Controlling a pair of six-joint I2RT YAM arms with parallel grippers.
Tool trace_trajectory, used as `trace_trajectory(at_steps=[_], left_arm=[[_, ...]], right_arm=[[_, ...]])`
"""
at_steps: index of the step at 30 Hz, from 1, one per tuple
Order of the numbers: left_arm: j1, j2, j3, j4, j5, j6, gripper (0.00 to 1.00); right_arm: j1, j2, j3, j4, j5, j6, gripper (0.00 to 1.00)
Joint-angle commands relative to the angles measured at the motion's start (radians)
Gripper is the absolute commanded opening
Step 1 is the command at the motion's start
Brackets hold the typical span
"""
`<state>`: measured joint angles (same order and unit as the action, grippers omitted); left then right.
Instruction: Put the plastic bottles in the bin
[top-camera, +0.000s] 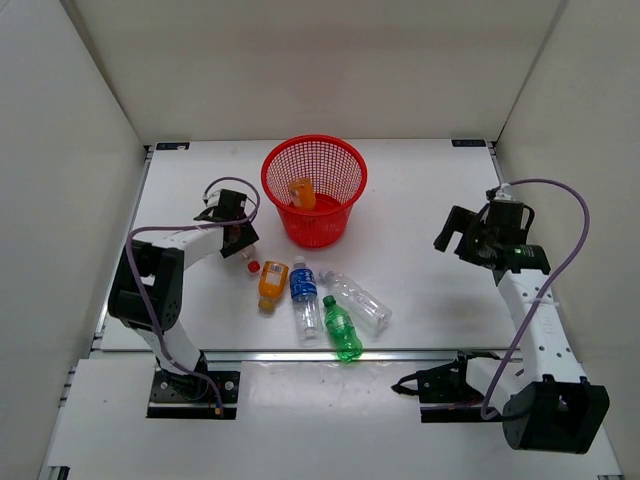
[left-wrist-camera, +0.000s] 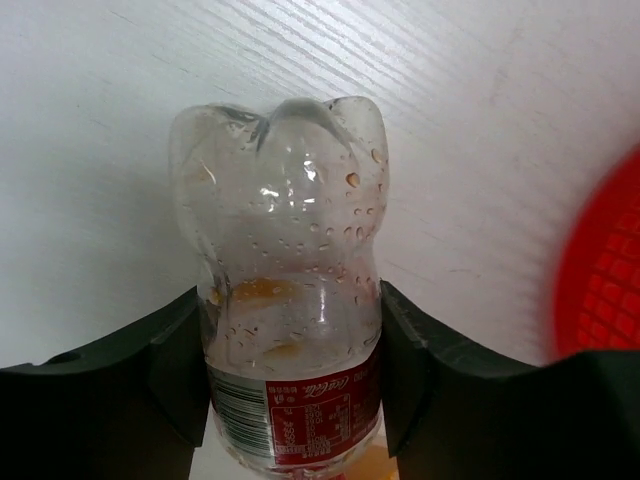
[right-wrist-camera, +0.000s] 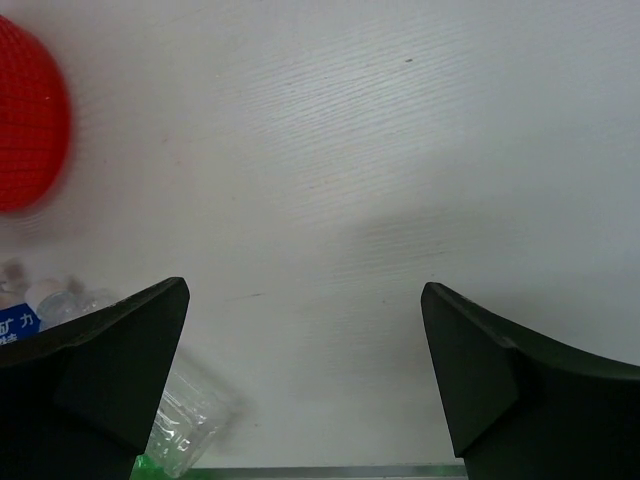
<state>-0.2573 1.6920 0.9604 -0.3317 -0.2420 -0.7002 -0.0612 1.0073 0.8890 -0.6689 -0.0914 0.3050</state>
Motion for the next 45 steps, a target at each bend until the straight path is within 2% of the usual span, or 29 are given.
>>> trace_trajectory(at_steps=[1, 4, 9, 13, 17, 19, 22, 25, 26, 28, 30, 32, 38, 43, 45], left_arm=[[0.022, -0.064, 0.029, 0.01, 0.0, -0.01, 0.47], [0.047, -0.173, 0.09, -0.065, -0.066, 0.004, 0.4], [0.001, -0.383, 0.289, -0.119, -0.238, 0.089, 0.42], [-0.114, -0.402, 0.447, 0.024, -0.272, 0.183, 0.41], [-0.255, -0.318, 0.481, 0.213, -0.33, 0.257, 0.44], [-0.264, -0.214, 0.535, 0.201, -0.28, 0.239, 0.48], [-0.293, -0.126, 0.548, 0.24, -0.217, 0.234, 0.54], [-0.318, -0.068, 0.586, 0.224, -0.244, 0.252, 0.61], [-0.326, -0.046, 0.592, 0.205, -0.235, 0.248, 0.68], [-0.329, -0.037, 0.612, 0.186, -0.223, 0.239, 0.72], [-0.335, -0.044, 0.636, 0.165, -0.218, 0.249, 0.89], [-0.338, -0.072, 0.615, 0.168, -0.212, 0.258, 0.98], [-0.329, -0.242, 0.552, 0.047, -0.183, 0.229, 0.98], [-0.312, -0.524, 0.298, -0.159, -0.189, 0.165, 0.99], [-0.268, -0.629, 0.137, -0.281, -0.151, 0.137, 0.98]], right_arm=[[0.007, -0.038, -0.022, 0.026, -0.04, -0.009, 0.99], [0.035, -0.045, -0.062, 0.019, -0.047, -0.055, 0.99], [0.107, -0.067, -0.148, 0.058, -0.047, -0.127, 0.99], [0.133, -0.072, -0.167, 0.104, -0.092, -0.167, 1.0], [0.197, -0.078, -0.182, 0.138, -0.122, -0.227, 0.99], [0.268, -0.072, -0.168, 0.121, -0.056, -0.228, 0.99], [0.291, -0.059, -0.153, 0.1, -0.022, -0.248, 0.99], [0.284, -0.042, -0.142, 0.111, -0.089, -0.254, 1.0], [0.282, -0.044, -0.139, 0.118, -0.105, -0.259, 0.99], [0.302, -0.033, -0.125, 0.127, -0.13, -0.276, 1.0], [0.371, -0.004, -0.107, 0.126, -0.148, -0.332, 0.99], [0.444, 0.019, -0.098, 0.13, -0.139, -0.374, 0.99], [0.599, 0.123, -0.07, 0.156, -0.163, -0.408, 0.99], [0.652, 0.224, -0.053, 0.212, -0.194, -0.397, 0.98], [0.67, 0.264, -0.059, 0.245, -0.206, -0.4, 0.97]])
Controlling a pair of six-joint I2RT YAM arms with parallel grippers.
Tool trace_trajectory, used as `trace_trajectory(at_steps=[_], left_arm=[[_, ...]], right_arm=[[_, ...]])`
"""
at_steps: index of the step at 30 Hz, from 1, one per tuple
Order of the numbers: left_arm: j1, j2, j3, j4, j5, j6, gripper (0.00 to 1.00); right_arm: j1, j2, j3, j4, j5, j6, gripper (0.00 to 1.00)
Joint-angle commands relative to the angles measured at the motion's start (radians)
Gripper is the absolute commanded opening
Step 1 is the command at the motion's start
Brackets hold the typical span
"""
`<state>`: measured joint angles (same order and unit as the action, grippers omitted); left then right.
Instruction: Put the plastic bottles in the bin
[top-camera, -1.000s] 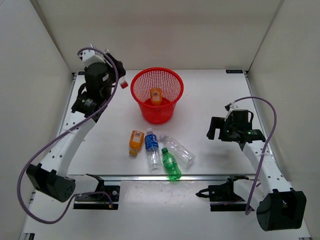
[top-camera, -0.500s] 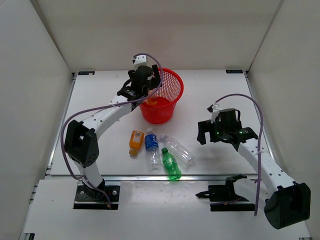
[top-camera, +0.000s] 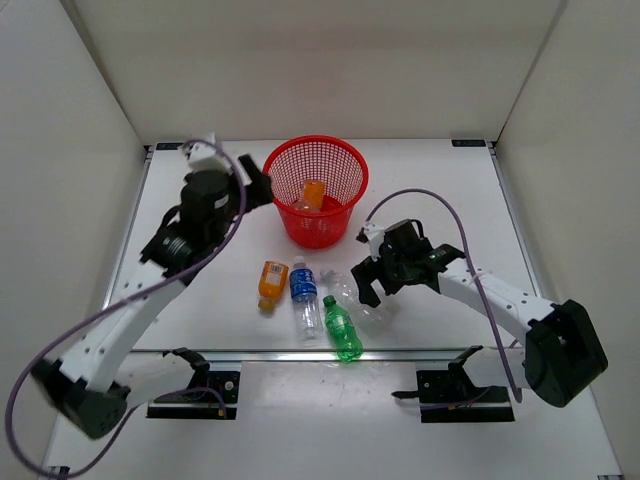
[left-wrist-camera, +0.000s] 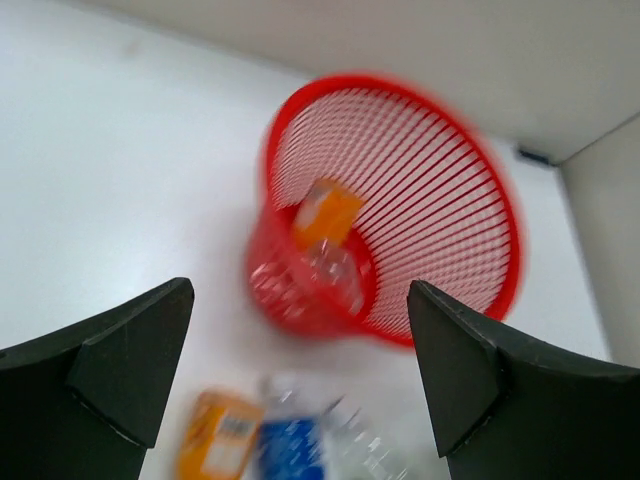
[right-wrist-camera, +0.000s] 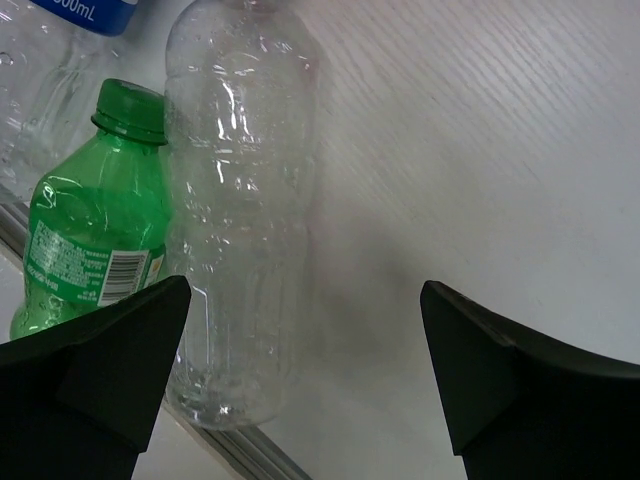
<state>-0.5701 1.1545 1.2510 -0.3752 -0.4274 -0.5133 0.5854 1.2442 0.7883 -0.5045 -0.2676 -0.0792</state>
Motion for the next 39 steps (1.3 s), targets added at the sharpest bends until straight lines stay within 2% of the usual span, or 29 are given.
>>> trace_trajectory(at_steps=[1, 3, 6, 9, 12, 16, 17, 20, 22, 26, 29, 30, 32, 35, 37, 39], left_arm=[[0.064, -0.146, -0.185, -0.273, 0.061, -0.059, 0.99], [0.091, -0.238, -0.312, -0.402, 0.062, -0.099, 0.99], [0.136, -0.377, -0.413, -0.502, 0.093, -0.133, 0.99], [0.17, -0.498, -0.476, -0.542, 0.143, -0.191, 0.98], [0.17, -0.545, -0.512, -0.544, 0.154, -0.225, 0.98], [0.162, -0.524, -0.495, -0.561, 0.162, -0.206, 0.99], [0.158, -0.506, -0.492, -0.561, 0.158, -0.203, 0.98], [0.164, -0.48, -0.478, -0.558, 0.148, -0.176, 0.99], [0.171, -0.467, -0.475, -0.522, 0.161, -0.154, 0.98], [0.185, -0.421, -0.484, -0.426, 0.199, -0.134, 0.99], [0.182, -0.369, -0.478, -0.372, 0.226, -0.119, 0.98], [0.184, -0.351, -0.475, -0.364, 0.226, -0.116, 0.98], [0.18, -0.323, -0.467, -0.343, 0.23, -0.111, 0.99], [0.191, -0.306, -0.46, -0.353, 0.226, -0.105, 0.99], [0.199, -0.309, -0.455, -0.366, 0.229, -0.103, 0.99], [0.203, -0.328, -0.461, -0.401, 0.223, -0.105, 0.99]], right_arm=[[0.031, 0.037, 0.034, 0.093, -0.021, -0.017, 0.97], [0.033, 0.07, 0.023, 0.112, -0.007, -0.005, 0.98], [0.037, 0.115, 0.006, 0.141, -0.032, -0.01, 0.94], [0.06, 0.161, -0.001, 0.159, 0.016, 0.002, 0.92], [0.068, 0.192, -0.012, 0.192, 0.016, 0.028, 0.87], [0.05, 0.164, -0.043, 0.286, 0.008, 0.074, 0.69], [0.039, 0.149, -0.06, 0.299, 0.011, 0.073, 0.54], [-0.013, 0.058, -0.073, 0.261, 0.037, 0.145, 0.25], [-0.067, -0.064, -0.089, 0.209, 0.06, 0.188, 0.21], [-0.249, -0.303, -0.104, 0.036, 0.083, 0.22, 0.16], [-0.403, -0.394, 0.001, -0.054, 0.05, 0.171, 0.15], [-0.451, -0.394, 0.085, -0.077, 0.035, 0.159, 0.15], [-0.467, -0.317, 0.211, -0.077, -0.004, 0.162, 0.14], [-0.391, -0.15, 0.422, -0.013, 0.005, 0.161, 0.14], [-0.267, -0.033, 0.573, 0.058, 0.048, 0.148, 0.16], [-0.205, 0.125, 0.719, 0.104, 0.041, 0.124, 0.18]])
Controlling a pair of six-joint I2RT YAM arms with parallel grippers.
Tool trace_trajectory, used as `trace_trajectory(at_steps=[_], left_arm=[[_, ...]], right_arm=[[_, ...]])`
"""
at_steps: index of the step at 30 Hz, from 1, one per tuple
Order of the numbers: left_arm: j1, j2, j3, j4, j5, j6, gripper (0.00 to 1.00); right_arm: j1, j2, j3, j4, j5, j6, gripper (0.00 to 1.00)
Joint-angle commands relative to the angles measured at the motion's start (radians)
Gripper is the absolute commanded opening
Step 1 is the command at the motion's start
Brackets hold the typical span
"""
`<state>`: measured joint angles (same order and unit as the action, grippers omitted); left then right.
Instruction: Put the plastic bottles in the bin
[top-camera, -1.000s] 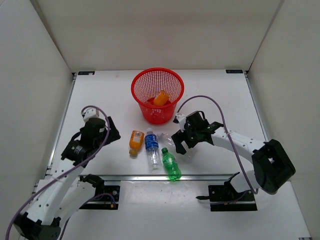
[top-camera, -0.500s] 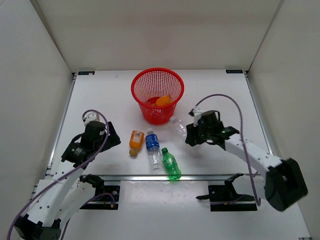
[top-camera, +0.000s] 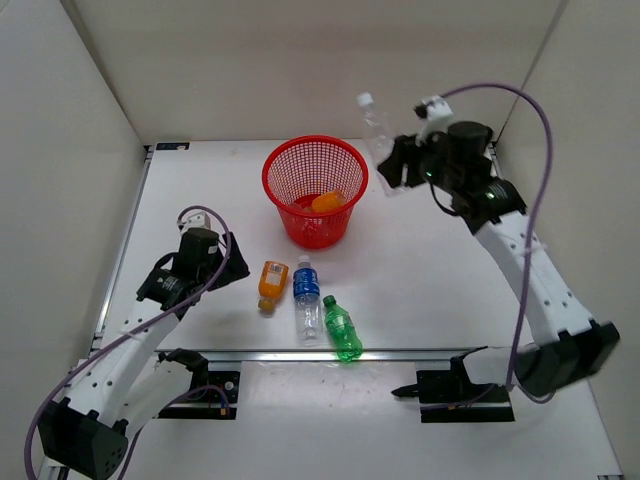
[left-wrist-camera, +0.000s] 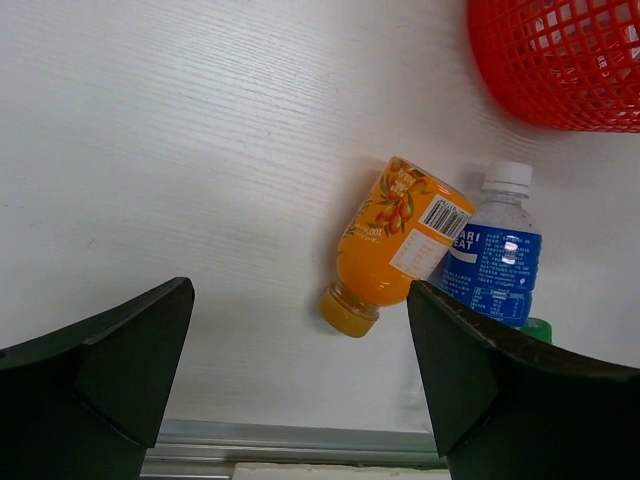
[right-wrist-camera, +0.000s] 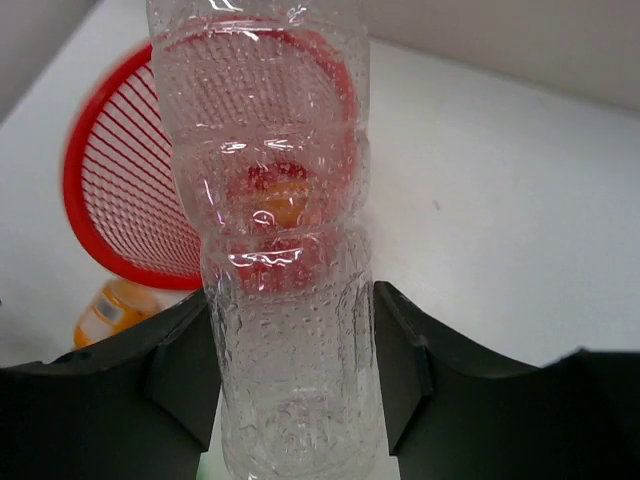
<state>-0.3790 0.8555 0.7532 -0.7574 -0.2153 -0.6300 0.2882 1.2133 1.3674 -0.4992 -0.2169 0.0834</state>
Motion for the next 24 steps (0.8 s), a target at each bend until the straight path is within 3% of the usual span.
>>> trace_trajectory(at_steps=[1, 4, 8, 9, 10, 11, 12, 13, 16, 19, 24], left_arm=[[0.009, -0.036, 0.035, -0.039, 0.011, 0.012, 0.99], [0.009, -0.073, 0.026, -0.103, -0.001, 0.0, 0.99], [0.008, -0.113, 0.011, -0.157, 0.028, 0.009, 0.99], [0.008, -0.118, 0.006, -0.155, 0.033, 0.007, 0.99], [0.002, -0.102, -0.001, -0.154, 0.042, 0.007, 0.99], [-0.012, -0.083, -0.003, -0.145, 0.057, 0.016, 0.99], [-0.02, -0.076, -0.003, -0.12, 0.071, 0.018, 0.99], [-0.032, -0.055, 0.006, -0.106, 0.089, 0.033, 0.98], [-0.067, 0.008, 0.009, -0.016, 0.131, 0.067, 0.98], [-0.092, 0.091, 0.026, 0.078, 0.155, 0.095, 0.99], [-0.115, 0.235, 0.034, 0.19, 0.16, 0.148, 0.99]], right_arm=[[0.124, 0.193, 0.174, 0.117, -0.012, -0.037, 0.18], [0.155, 0.377, 0.3, 0.157, -0.106, 0.007, 0.21], [0.19, 0.472, 0.325, 0.218, -0.165, 0.021, 0.29], [0.193, 0.489, 0.326, 0.218, -0.171, 0.026, 0.4], [0.193, 0.491, 0.328, 0.217, -0.176, 0.021, 0.59], [0.198, 0.508, 0.346, 0.211, -0.199, 0.015, 0.67], [0.187, 0.508, 0.355, 0.2, -0.222, 0.001, 0.86], [0.18, 0.509, 0.387, 0.182, -0.228, -0.005, 0.99], [0.152, 0.502, 0.473, 0.096, -0.222, -0.016, 0.99], [0.124, 0.375, 0.398, 0.085, -0.197, -0.014, 0.99], [0.024, 0.093, 0.008, 0.076, -0.087, 0.062, 0.99]])
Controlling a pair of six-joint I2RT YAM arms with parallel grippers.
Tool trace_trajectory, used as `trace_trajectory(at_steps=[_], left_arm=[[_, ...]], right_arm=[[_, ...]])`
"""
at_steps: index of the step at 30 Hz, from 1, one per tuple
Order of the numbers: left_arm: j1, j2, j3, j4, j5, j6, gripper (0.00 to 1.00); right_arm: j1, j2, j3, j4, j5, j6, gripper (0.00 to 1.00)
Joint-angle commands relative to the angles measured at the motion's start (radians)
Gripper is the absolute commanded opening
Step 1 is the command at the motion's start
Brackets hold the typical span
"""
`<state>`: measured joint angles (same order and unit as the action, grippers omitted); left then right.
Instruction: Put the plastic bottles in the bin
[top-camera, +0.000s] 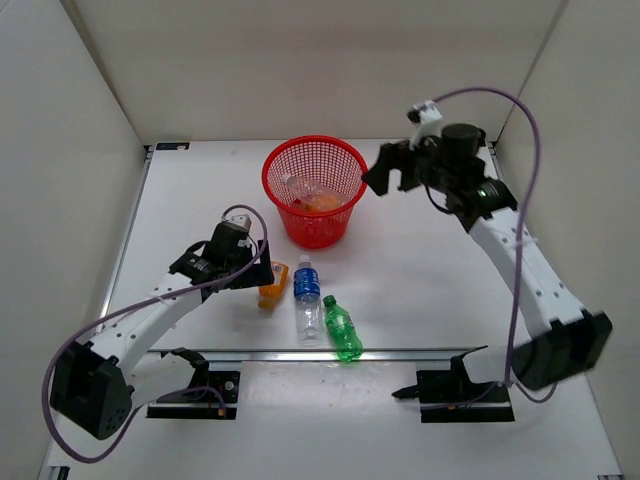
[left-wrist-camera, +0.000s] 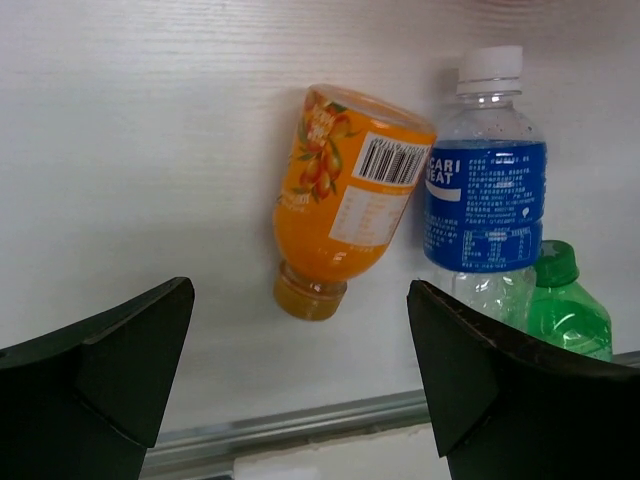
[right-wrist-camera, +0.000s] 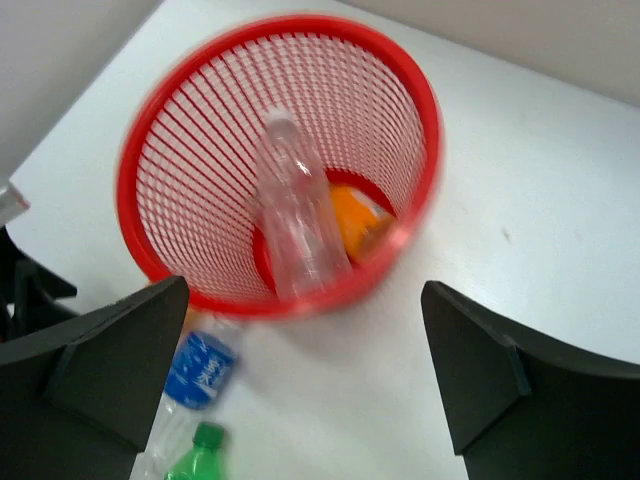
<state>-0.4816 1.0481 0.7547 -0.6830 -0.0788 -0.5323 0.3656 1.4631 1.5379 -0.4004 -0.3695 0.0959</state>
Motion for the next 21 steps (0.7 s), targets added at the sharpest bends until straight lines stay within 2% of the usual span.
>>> trace_trajectory(at_steps=[1, 3, 6, 9, 13, 15, 17, 19, 21], left_arm=[[-0.012, 0.052, 0.031, 0.143, 0.027, 0.055, 0.99], [-0.008, 0.107, 0.025, 0.192, 0.036, 0.08, 0.98], [-0.04, 0.206, 0.034, 0.256, -0.011, 0.106, 0.98], [-0.049, 0.309, 0.044, 0.302, -0.016, 0.138, 0.99], [-0.046, 0.407, 0.057, 0.323, -0.022, 0.118, 0.96], [-0.035, 0.418, 0.069, 0.31, -0.044, 0.1, 0.82], [-0.032, 0.377, 0.09, 0.271, -0.077, 0.078, 0.53], [-0.035, 0.305, 0.098, 0.24, -0.131, 0.063, 0.46], [-0.025, 0.206, 0.124, 0.174, -0.167, 0.052, 0.48]], right_arm=[[-0.076, -0.226, -0.214, -0.023, 0.061, 0.079, 0.99], [-0.183, -0.33, -0.39, -0.038, -0.009, 0.116, 0.99], [-0.312, -0.463, -0.51, -0.135, -0.074, 0.131, 0.99], [-0.362, -0.55, -0.593, -0.219, -0.01, 0.12, 0.99], [-0.39, -0.619, -0.669, -0.23, 0.018, 0.123, 0.99], [-0.396, -0.635, -0.689, -0.224, 0.001, 0.134, 0.99], [-0.396, -0.639, -0.703, -0.215, -0.022, 0.136, 1.0], [-0.367, -0.639, -0.735, -0.201, -0.032, 0.133, 0.99], [-0.317, -0.653, -0.76, -0.19, -0.029, 0.136, 0.99]])
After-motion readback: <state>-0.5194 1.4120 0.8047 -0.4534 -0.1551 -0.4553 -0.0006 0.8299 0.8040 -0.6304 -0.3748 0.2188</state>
